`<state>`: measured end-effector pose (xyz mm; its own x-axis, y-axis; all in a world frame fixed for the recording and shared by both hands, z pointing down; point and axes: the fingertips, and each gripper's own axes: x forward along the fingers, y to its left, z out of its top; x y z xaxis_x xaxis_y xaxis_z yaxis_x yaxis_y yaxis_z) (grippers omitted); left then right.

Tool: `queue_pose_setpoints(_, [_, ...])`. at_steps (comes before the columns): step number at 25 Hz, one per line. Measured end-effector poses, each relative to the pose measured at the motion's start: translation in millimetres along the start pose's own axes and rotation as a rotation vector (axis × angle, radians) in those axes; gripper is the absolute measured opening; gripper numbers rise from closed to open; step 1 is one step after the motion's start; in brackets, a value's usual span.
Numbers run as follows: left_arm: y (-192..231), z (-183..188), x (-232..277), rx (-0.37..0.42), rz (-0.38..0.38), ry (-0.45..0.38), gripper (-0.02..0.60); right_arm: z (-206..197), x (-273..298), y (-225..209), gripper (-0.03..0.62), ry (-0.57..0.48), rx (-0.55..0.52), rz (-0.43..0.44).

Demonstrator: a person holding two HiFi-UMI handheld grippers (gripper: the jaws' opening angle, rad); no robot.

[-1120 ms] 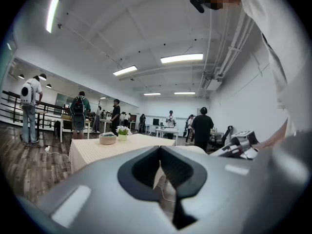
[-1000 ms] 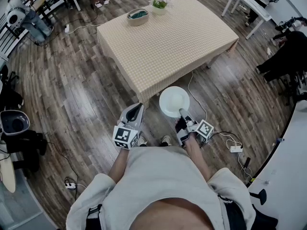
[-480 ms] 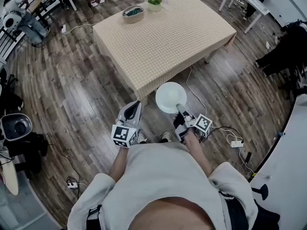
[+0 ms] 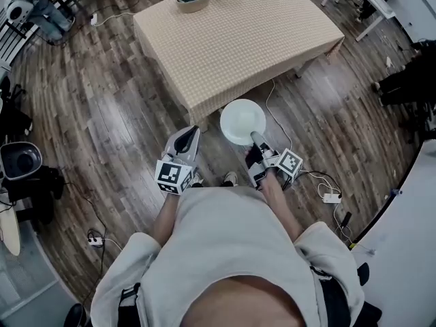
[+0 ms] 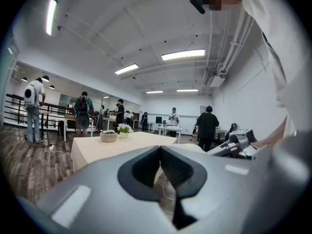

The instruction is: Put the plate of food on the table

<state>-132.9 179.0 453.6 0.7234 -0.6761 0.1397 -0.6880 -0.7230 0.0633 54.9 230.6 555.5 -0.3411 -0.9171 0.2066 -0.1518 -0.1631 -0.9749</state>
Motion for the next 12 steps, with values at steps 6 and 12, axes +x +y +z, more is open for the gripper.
queue_pose_setpoints(6, [-21, -7, 8, -0.005, 0.031, 0.009, 0.011, 14, -16, -14, 0.012, 0.040, -0.012, -0.016])
queue_pose_setpoints(12, [-32, -15, 15, -0.006, 0.083, 0.019, 0.009, 36, -32, -28, 0.012, 0.065, -0.029, -0.032])
